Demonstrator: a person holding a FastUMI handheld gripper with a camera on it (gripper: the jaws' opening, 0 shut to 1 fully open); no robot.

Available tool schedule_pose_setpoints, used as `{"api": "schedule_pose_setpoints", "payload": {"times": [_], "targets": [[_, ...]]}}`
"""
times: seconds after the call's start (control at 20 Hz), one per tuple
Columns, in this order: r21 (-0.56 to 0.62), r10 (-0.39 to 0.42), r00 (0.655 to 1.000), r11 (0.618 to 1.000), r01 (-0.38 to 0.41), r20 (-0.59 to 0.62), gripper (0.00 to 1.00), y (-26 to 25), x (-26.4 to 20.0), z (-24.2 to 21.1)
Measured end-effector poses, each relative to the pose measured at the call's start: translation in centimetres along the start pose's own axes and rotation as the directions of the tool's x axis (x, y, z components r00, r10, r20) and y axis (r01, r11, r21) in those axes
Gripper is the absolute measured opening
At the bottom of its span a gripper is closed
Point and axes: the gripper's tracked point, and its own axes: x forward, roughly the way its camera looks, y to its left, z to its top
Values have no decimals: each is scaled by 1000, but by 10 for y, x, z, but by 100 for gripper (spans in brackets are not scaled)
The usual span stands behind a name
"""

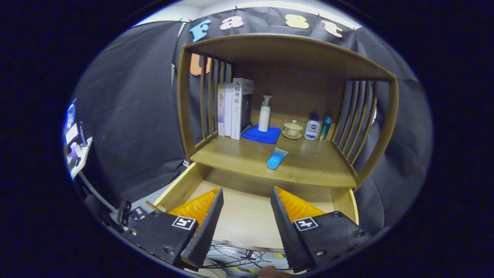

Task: Pull open the drawer, take out the items inside it, and place them on the countertop above the cabinet.

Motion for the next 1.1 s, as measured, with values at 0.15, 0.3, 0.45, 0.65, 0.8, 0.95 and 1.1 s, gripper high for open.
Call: {"api": "schedule_pose_setpoints", "payload": {"times": [0.15, 0.3, 0.45, 0.65, 0.8, 0.95, 1.1], "targets": [[-15, 5, 998, 1000, -4, 66, 80, 4, -13, -17], [-17, 7, 992, 1000, -5, 124, 92, 5, -20, -37], [4, -18, 985, 1000, 17, 172, 96, -3, -28, -57], [40, -38, 974, 999, 30, 224, 96, -9, -35, -88], [58, -89, 972, 995, 78, 218, 96, -20, -32, -118], [60, -93, 968, 995, 81, 231, 94, -16, -28, -141], [66, -97, 969, 994, 84, 227, 94, -13, -23, -165]]}}
